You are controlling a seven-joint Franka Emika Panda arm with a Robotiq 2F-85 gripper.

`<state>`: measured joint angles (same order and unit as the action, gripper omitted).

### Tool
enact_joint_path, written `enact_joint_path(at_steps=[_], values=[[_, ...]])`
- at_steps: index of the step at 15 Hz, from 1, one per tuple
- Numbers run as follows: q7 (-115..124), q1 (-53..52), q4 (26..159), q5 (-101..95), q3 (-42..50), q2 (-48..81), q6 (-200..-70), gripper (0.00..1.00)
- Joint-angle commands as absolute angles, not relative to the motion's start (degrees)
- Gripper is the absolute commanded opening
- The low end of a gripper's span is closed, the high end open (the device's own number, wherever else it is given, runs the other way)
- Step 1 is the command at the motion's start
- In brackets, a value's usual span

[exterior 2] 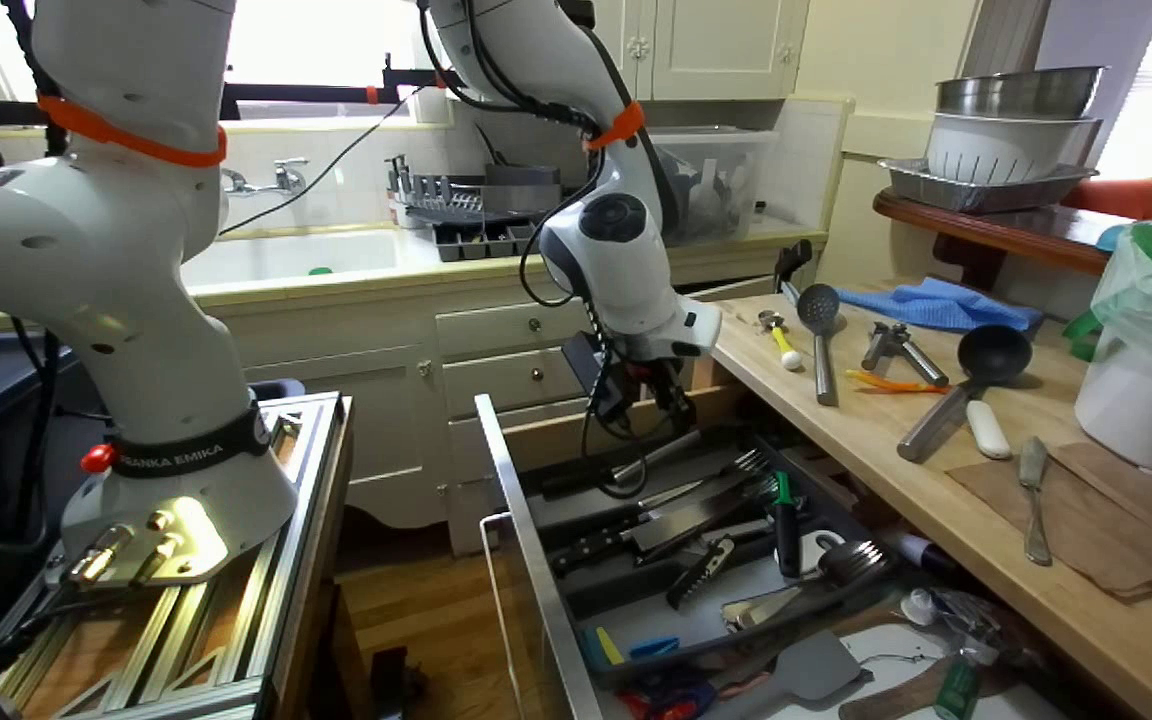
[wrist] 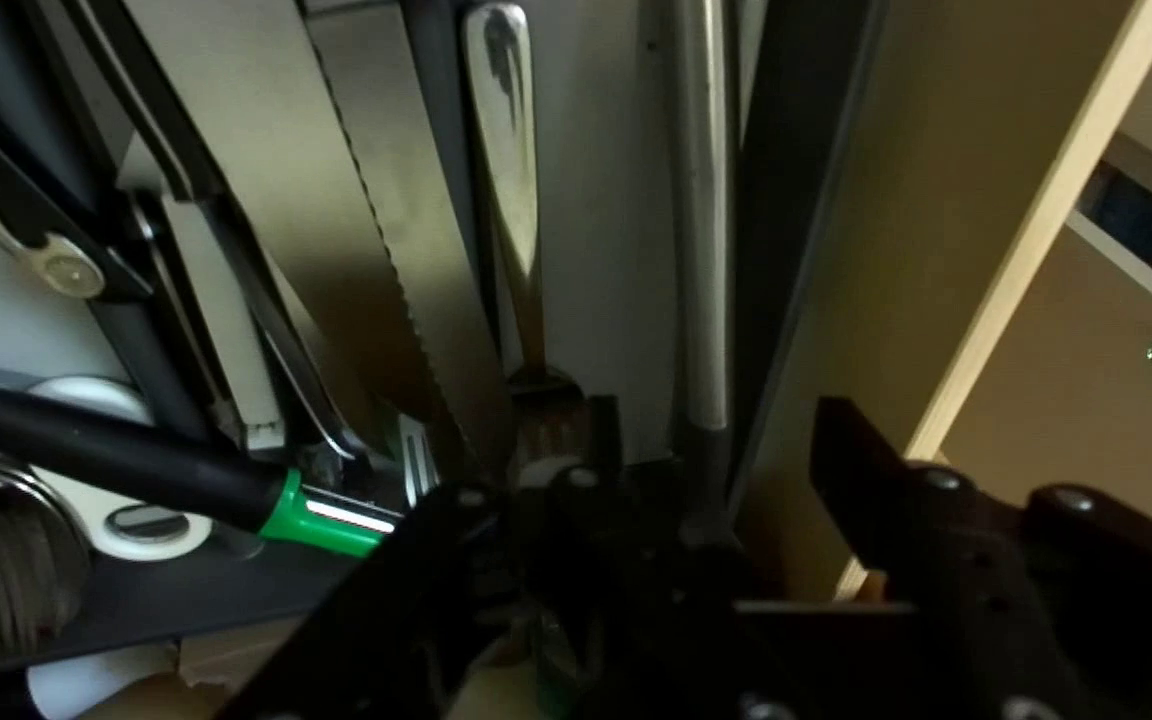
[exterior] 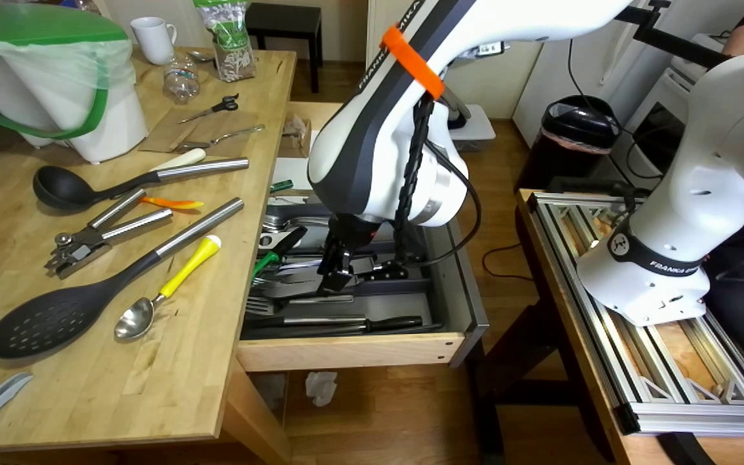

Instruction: Remove the black ladle from the open drawer and put it on top of the counter.

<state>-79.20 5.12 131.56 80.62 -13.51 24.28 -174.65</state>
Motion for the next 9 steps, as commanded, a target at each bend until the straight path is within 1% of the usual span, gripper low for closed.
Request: enact_joint_path(at_steps=[1, 2, 3, 4, 6, 7, 8, 9], values=[[-85.85, 6.21, 127.22, 84.95, -15.06, 26.69, -174.94, 0.85], [-87.27, 6.20, 126.26, 85.92, -15.22, 27.38, -174.87, 0.80], [-88.97, 6.28, 125.29, 87.16, -15.42, 28.12, -174.77, 0.81], [-90.30, 6.26, 124.65, 88.09, -15.47, 28.73, -174.60, 0.76], [-92.82, 6.17, 123.48, 89.99, -15.38, 30.21, -174.52, 0.61], [-93.87, 6.20, 123.09, 90.79, -15.33, 30.90, -174.18, 0.62], [-94.93, 6.18, 122.67, 91.56, -15.26, 31.61, -174.03, 0.54], [-96.22, 6.25, 122.17, 92.48, -15.28, 32.27, -173.81, 0.51]])
